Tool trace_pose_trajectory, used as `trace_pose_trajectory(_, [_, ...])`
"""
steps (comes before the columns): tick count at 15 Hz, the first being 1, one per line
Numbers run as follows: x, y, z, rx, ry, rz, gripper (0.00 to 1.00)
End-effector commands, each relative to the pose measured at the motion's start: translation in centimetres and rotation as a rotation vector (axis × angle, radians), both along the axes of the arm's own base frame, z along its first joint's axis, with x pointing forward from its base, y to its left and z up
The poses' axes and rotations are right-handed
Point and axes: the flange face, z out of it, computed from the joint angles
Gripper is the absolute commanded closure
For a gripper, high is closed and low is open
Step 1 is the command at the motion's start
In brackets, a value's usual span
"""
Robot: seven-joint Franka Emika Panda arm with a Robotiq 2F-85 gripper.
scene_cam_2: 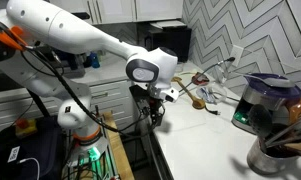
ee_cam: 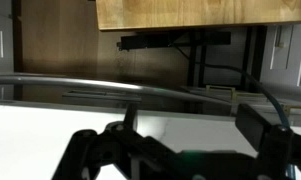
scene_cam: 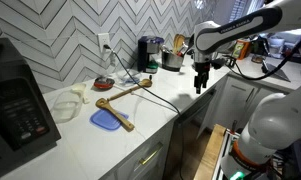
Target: Pick up the wooden spoon from the counter and put it on top of the microwave
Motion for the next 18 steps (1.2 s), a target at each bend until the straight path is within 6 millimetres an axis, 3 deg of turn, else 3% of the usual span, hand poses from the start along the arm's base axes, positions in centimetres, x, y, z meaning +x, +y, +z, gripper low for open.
trace_pose_trajectory(1, [0.0, 0.0, 0.1, 0.000, 0.001, 0.000, 0.00])
trace_pose_trajectory(6, [0.0, 0.0, 0.1, 0.000, 0.001, 0.000, 0.00])
trace_pose_trajectory(7, [1.0, 0.3, 0.2, 0.026, -0.031, -0.072, 0.00])
trace_pose_trajectory(9, [4.5, 1.7, 0.7, 0.034, -0.085, -0.206, 0.00])
trace_pose_trajectory(14, [13.8, 4.5, 4.2, 0.028, -0.260, -0.459, 0.00])
trace_pose_trajectory(18, [20.9, 5.1, 4.3, -0.016, -0.358, -0.665, 0.00])
